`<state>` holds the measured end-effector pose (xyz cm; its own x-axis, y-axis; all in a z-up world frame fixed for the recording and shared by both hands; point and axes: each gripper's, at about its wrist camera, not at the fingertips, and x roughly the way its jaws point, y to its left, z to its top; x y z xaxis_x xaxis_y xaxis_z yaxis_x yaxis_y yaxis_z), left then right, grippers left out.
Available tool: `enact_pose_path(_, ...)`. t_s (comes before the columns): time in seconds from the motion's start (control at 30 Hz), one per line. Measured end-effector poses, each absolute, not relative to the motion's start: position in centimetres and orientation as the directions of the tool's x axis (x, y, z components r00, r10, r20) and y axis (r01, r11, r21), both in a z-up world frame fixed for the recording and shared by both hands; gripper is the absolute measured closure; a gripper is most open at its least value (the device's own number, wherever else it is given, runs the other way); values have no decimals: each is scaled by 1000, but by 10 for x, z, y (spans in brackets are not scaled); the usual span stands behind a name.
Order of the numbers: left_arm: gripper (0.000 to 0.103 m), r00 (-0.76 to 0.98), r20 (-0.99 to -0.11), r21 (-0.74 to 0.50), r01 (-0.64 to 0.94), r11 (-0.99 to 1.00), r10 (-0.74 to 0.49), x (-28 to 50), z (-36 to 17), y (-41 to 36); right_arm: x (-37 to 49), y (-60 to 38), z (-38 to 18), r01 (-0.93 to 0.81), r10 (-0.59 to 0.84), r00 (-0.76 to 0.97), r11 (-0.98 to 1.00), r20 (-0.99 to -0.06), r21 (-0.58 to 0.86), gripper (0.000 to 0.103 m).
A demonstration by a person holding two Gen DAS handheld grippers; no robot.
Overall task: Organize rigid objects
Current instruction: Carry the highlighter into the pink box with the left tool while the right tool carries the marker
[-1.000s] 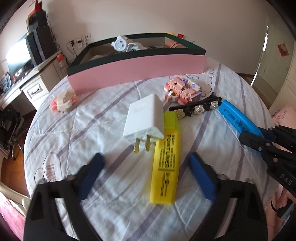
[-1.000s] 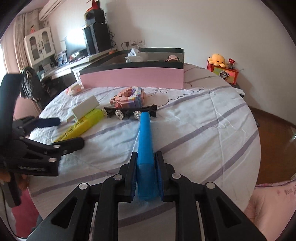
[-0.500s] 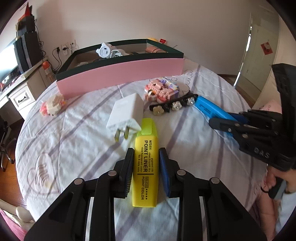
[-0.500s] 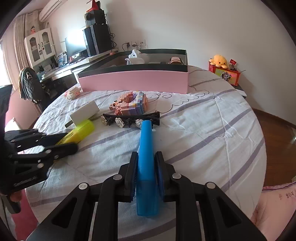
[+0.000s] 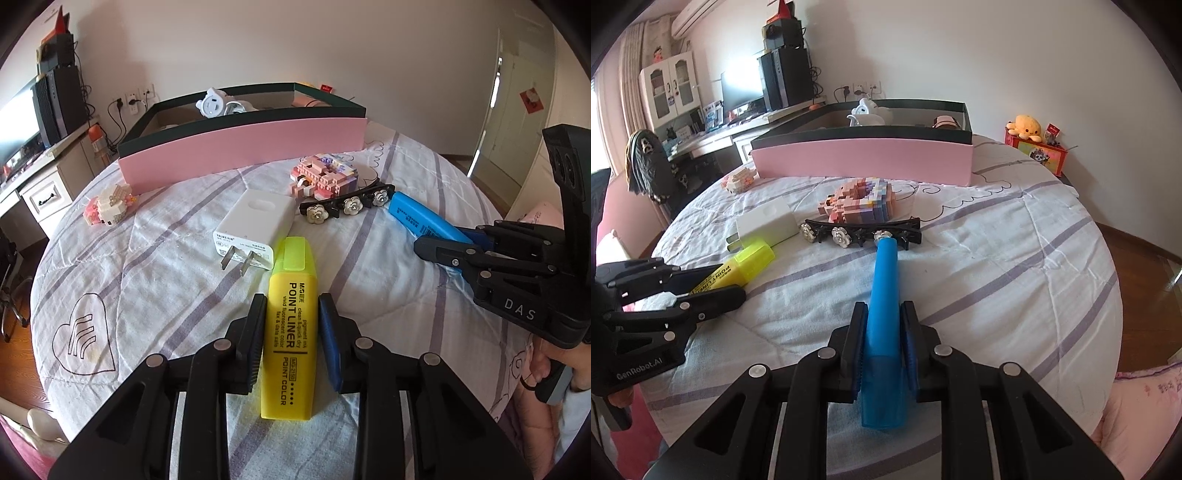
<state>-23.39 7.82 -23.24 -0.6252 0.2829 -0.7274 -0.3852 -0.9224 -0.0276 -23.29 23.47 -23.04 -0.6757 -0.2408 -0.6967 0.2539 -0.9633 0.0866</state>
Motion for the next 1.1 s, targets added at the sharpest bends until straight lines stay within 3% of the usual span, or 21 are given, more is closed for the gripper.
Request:
enact_pose_path(0.37,76,-678,-694,37,-370,-928,243,-225,-235,85,-232,232,-231,243,-218,-689,-968,-691,63,85)
enact_pose_path(0.57,76,-679,-700,53,-360,-931,223,-224,-233,87,-231,240,-229,222,-258,-671,-964,-696,144,85)
enact_pose_path(1.1,76,-682,-666,-15,-391,-920,301,-214,-201,74,-221,226,-197,280,-327,-684,-943,-653,179,85)
